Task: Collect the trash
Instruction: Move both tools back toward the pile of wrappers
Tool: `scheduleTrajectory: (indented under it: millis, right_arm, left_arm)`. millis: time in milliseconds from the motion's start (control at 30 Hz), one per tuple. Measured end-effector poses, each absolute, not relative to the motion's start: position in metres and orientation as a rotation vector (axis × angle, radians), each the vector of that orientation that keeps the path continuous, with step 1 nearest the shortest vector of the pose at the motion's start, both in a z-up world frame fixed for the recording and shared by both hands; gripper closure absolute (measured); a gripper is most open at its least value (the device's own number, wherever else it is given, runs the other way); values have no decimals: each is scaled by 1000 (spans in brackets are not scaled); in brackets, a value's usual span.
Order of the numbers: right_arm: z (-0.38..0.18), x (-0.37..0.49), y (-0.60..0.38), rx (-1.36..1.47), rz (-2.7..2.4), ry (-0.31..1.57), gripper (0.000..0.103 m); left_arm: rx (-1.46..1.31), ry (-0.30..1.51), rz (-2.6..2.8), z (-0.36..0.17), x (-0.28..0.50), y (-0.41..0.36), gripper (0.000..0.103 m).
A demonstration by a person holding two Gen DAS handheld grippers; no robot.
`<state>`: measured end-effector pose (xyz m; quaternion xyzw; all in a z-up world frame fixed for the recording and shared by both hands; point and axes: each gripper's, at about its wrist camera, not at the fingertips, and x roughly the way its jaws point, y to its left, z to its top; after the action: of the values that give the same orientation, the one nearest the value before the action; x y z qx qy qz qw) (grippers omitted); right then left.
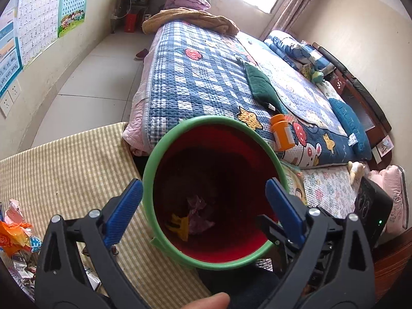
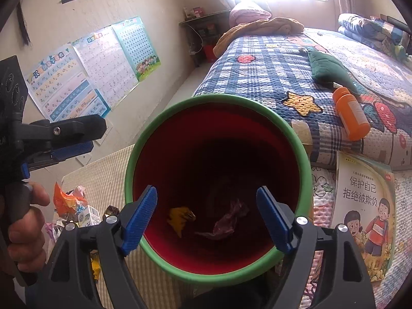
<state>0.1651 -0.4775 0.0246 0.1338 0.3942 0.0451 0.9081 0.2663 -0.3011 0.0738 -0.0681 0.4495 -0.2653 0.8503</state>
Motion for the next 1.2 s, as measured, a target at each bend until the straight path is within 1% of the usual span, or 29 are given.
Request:
scheduleTrajectory:
  millis: [33, 67, 200, 600, 933, 1200]
  right_arm:
    - [28, 162, -476, 271, 87, 808, 17]
    - [31, 160, -476, 269, 84, 802, 14]
    - [47, 144, -463, 266, 90, 784, 11]
    - [74, 104, -374, 190, 183, 764, 10]
    - [58, 100, -292, 102, 267, 831, 10]
    - [40, 108, -244, 66, 317, 903, 10]
  left_arm:
    - [-145, 935, -549, 77, 265, -297, 5]
    - [-143, 924, -541, 83, 261, -291, 5]
    - [-121, 888, -503, 98, 239, -264, 5]
    - [-79, 862, -349, 110, 153, -146, 5]
    - [-182, 882, -191, 94, 104, -34, 5]
    - [-303, 942, -99, 61, 92, 29, 5]
